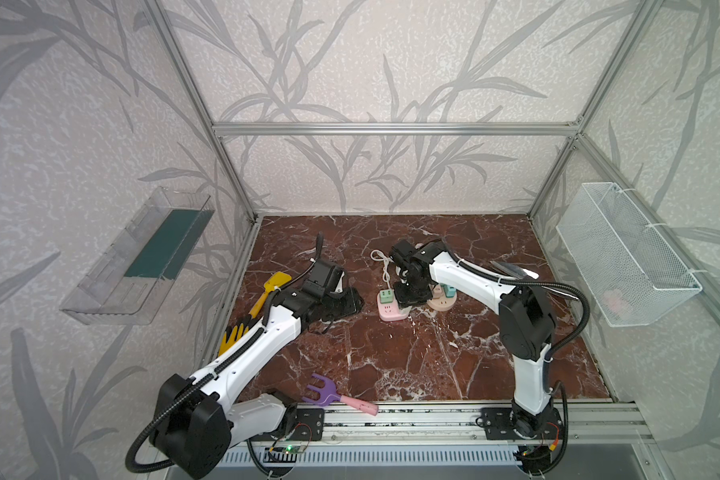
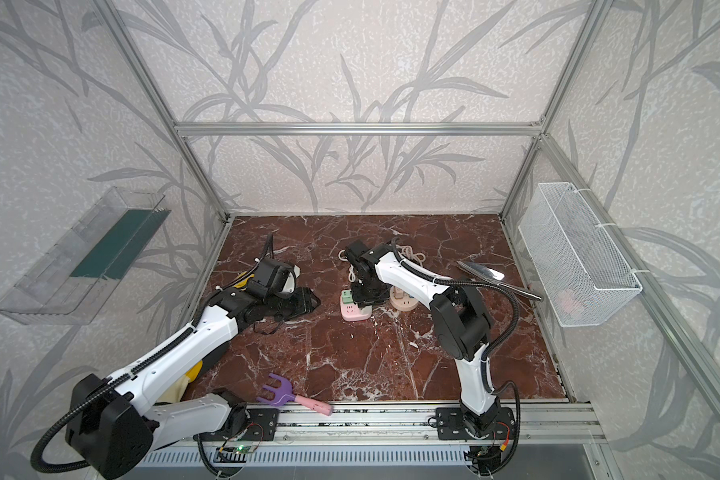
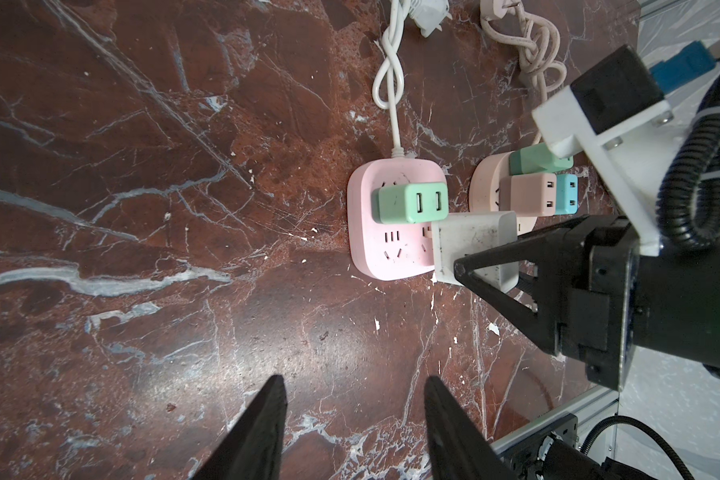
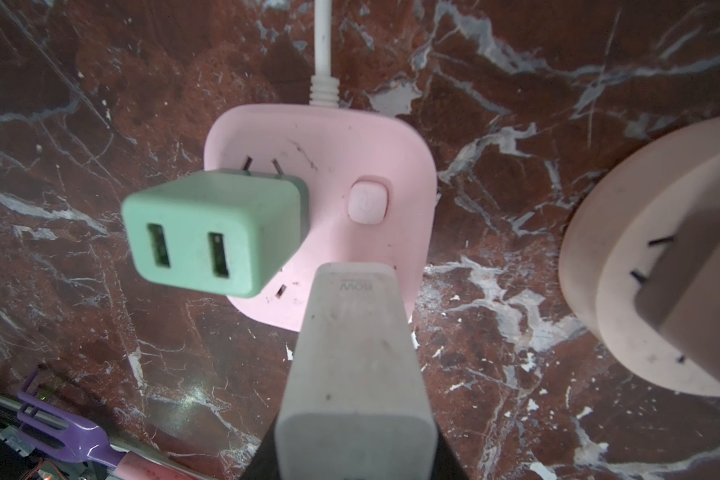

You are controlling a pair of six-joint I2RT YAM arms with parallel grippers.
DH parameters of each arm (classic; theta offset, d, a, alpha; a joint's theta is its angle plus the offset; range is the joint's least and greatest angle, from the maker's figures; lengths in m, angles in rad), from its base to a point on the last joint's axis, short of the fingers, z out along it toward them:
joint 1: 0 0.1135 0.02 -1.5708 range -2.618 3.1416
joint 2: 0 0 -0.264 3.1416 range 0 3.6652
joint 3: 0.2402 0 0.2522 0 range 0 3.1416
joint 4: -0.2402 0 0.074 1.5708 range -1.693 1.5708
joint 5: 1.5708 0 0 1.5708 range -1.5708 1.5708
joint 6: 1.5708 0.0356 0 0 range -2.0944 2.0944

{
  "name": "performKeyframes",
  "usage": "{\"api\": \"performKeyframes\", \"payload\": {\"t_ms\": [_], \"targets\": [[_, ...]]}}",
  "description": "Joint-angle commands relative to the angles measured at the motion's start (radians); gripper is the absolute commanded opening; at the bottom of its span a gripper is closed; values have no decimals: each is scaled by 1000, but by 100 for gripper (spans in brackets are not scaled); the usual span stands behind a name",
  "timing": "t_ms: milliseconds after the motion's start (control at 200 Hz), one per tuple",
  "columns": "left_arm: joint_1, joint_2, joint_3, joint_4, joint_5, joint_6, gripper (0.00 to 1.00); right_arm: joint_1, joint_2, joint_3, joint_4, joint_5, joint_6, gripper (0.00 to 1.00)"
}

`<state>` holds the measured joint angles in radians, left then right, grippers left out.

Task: Insert the plug
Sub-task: 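Lower the white charger into the pink strip's socket beside the mint adapter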

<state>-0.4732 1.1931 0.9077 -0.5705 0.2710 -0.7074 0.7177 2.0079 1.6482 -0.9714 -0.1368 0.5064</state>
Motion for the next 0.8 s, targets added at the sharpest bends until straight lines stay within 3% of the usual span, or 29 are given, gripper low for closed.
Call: {"api": "performKeyframes", "payload": {"t_ms": [0,385,795], "targets": [[-5,2,-12,3,-2,9,52,11,42,4,-42,23,17,0],[-5,16,-13,4,-3,22,52,18,64,17,-66,35,66,0],[-4,34,-18,16,3,31,51,36,144,144,-186,82,81,0]]}}
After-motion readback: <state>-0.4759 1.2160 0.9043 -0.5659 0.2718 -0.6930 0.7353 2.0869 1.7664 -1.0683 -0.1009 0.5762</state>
